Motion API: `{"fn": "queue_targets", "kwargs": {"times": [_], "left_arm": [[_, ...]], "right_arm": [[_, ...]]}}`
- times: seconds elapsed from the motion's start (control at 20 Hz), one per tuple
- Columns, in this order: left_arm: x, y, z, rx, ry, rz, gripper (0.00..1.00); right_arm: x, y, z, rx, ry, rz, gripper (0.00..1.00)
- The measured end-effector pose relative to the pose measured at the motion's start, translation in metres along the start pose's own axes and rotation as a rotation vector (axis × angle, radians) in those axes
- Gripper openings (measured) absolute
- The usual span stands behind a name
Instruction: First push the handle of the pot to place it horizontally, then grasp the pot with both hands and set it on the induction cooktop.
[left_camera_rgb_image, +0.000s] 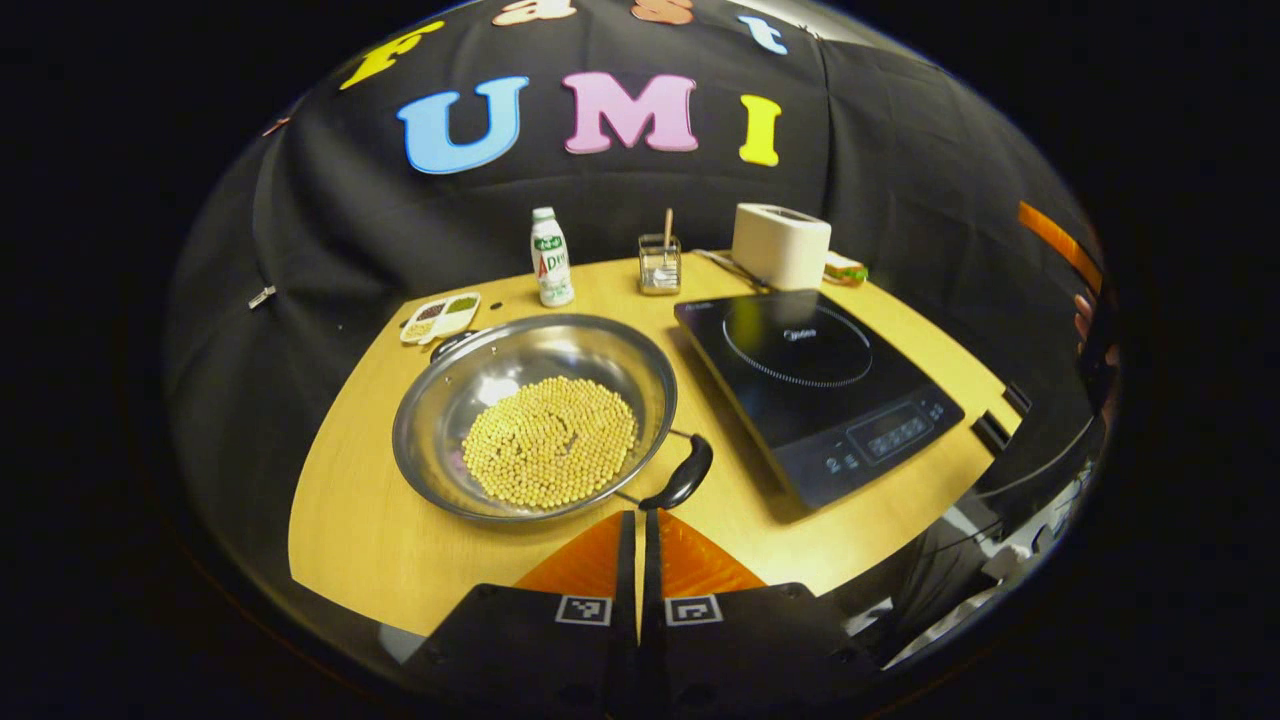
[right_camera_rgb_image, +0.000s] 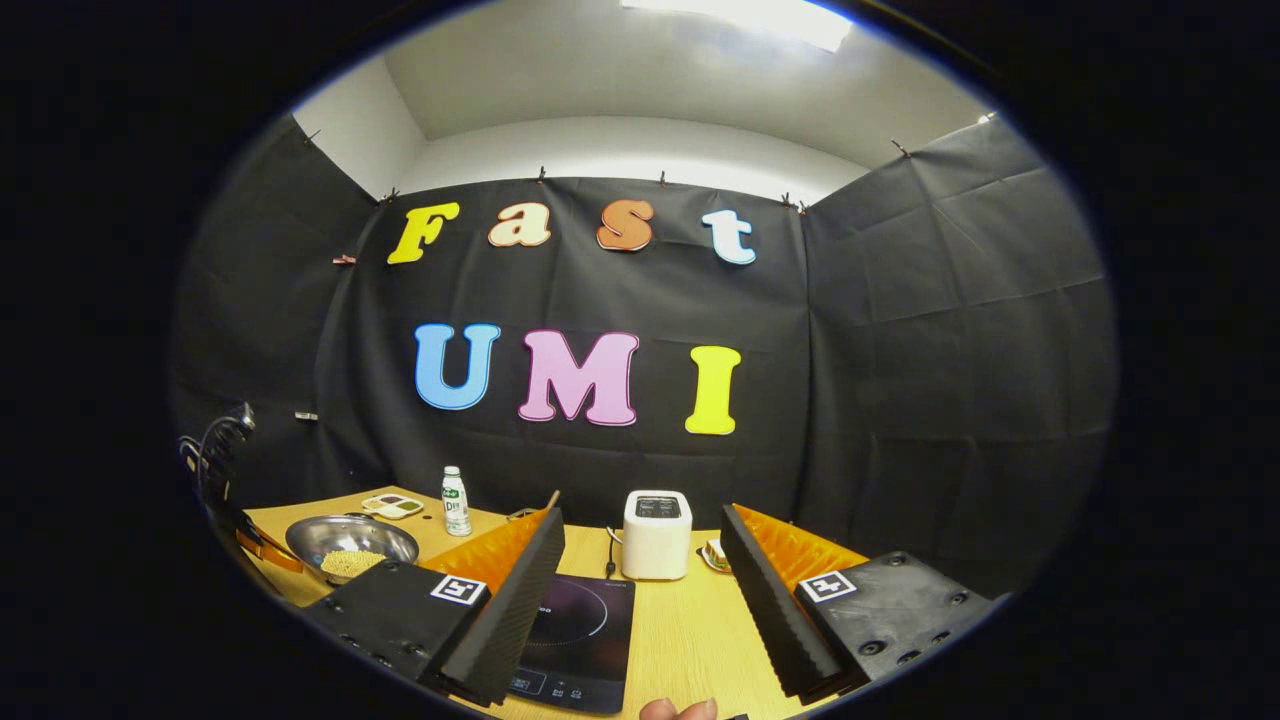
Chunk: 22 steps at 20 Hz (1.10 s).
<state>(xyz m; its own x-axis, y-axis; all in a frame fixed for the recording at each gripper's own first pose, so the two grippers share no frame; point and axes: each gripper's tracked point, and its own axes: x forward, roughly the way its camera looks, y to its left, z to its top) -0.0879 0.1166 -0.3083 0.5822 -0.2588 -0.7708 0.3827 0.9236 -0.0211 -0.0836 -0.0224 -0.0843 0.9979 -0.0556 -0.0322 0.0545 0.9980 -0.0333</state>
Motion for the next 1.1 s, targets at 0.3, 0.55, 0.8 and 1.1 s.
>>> {"fn": "queue_targets", "kwargs": {"times": [0.3,0.55,0.8,1.1], "left_arm": [[0.037,0.019,-0.015,0.008,0.143,0.008,0.05],[0.057,0.009,-0.010,0.005,0.173,0.001,0.05],[0.071,-0.005,0.005,0.020,0.171,0.007,0.05],[0.093,-0.022,0.028,0.025,0.150,0.012,0.05]], "right_arm": [[0.000,-0.004,-0.005,-0.004,0.010,-0.001,0.98],[0.002,-0.011,-0.009,0.007,0.018,-0.013,0.98],[0.003,-0.015,-0.015,0.005,0.032,-0.018,0.98],[0.004,-0.023,-0.024,-0.011,0.051,-0.021,0.98]]}}
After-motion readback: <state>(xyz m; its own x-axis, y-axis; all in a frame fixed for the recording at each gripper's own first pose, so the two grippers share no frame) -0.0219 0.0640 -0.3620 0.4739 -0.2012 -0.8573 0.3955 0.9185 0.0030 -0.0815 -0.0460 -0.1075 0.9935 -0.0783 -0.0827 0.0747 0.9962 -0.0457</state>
